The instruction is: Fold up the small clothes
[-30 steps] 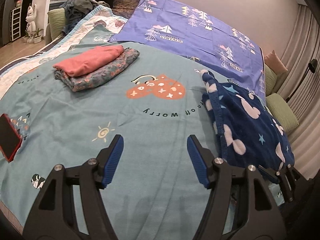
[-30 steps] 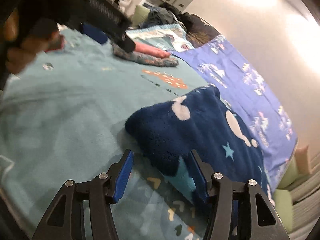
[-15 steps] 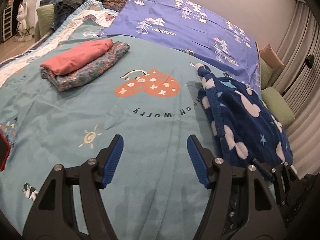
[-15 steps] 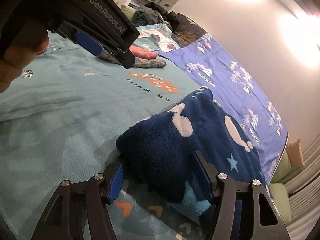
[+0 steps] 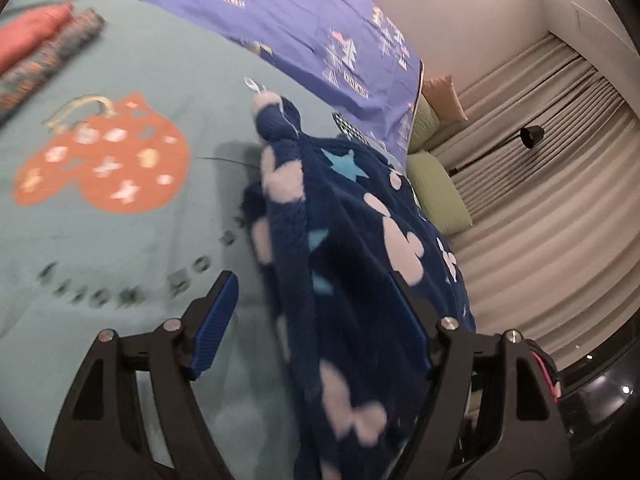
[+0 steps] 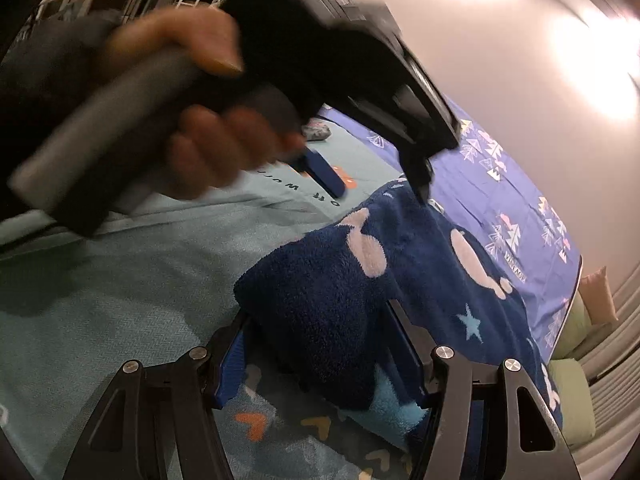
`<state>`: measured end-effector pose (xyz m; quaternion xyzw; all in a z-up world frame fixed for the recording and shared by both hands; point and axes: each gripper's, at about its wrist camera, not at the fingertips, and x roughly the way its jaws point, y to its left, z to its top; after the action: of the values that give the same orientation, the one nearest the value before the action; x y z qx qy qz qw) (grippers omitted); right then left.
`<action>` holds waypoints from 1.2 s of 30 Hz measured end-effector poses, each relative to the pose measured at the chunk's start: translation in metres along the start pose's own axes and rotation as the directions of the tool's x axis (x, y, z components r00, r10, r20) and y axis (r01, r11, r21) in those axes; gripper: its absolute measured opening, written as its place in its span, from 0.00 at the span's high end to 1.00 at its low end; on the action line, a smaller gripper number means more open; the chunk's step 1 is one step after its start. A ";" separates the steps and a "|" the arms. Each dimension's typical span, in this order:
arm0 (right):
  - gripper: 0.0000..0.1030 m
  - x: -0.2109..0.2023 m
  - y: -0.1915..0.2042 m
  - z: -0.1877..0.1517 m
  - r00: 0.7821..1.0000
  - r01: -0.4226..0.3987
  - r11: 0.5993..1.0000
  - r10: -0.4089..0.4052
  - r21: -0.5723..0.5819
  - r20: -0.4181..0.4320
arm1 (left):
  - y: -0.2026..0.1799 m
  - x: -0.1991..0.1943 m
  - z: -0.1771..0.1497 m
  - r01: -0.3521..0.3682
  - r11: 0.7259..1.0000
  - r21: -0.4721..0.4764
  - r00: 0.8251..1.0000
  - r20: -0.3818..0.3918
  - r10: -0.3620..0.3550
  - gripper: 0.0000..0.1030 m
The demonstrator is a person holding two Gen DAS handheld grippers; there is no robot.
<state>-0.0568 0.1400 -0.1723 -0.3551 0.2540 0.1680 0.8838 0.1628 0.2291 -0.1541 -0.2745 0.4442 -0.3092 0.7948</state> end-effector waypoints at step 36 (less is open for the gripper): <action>0.85 -0.049 -0.154 -0.018 0.958 -0.279 0.798 0.196 0.535 0.209 | -0.101 0.018 0.042 -0.140 0.979 0.149 0.988 -0.042 0.148 0.73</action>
<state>-0.0289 0.0147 -0.0719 -0.0335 0.2706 0.2211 0.9364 0.1818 0.1560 -0.0726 -0.1746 0.4602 -0.2894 0.8209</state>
